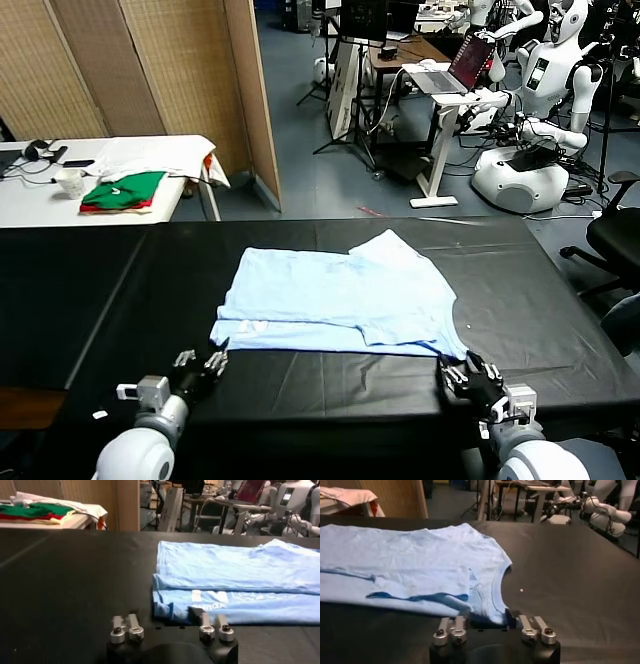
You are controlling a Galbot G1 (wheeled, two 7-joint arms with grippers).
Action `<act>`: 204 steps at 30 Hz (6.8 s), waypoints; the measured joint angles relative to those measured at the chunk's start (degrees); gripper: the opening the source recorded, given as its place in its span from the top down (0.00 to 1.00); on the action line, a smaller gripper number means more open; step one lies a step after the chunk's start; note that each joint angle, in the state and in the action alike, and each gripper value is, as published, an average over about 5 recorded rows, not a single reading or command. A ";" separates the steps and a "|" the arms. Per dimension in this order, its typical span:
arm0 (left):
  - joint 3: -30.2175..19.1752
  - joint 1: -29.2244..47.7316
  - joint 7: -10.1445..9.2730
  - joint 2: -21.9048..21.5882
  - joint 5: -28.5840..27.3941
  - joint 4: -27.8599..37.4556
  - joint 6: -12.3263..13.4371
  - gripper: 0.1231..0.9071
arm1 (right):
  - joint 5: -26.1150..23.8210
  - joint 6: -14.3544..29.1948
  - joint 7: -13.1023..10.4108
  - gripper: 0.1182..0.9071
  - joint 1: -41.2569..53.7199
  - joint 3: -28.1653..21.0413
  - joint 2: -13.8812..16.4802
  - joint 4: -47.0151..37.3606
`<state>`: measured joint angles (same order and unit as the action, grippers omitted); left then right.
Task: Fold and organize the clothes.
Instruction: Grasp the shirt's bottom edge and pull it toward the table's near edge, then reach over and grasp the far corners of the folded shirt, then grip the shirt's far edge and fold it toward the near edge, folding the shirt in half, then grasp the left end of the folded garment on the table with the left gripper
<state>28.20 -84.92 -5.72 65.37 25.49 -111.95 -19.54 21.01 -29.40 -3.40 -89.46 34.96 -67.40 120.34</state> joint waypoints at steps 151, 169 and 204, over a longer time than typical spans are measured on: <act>1.62 11.80 -2.16 -14.14 4.30 1.02 -18.99 0.97 | -3.09 -12.80 -0.32 0.97 19.08 -18.38 4.98 -2.04; 2.48 7.44 -2.22 -11.16 1.38 -0.15 -19.94 0.81 | -1.67 -12.80 1.54 0.56 16.13 -16.87 5.37 0.88; 4.07 15.16 -1.44 -6.88 13.19 6.56 -16.99 0.00 | -0.61 -10.17 -2.26 0.16 26.63 -15.09 -3.85 -12.73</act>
<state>32.27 -69.76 -7.16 58.49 38.68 -105.38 -36.53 20.40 -39.57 -5.66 -62.83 19.87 -71.25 107.61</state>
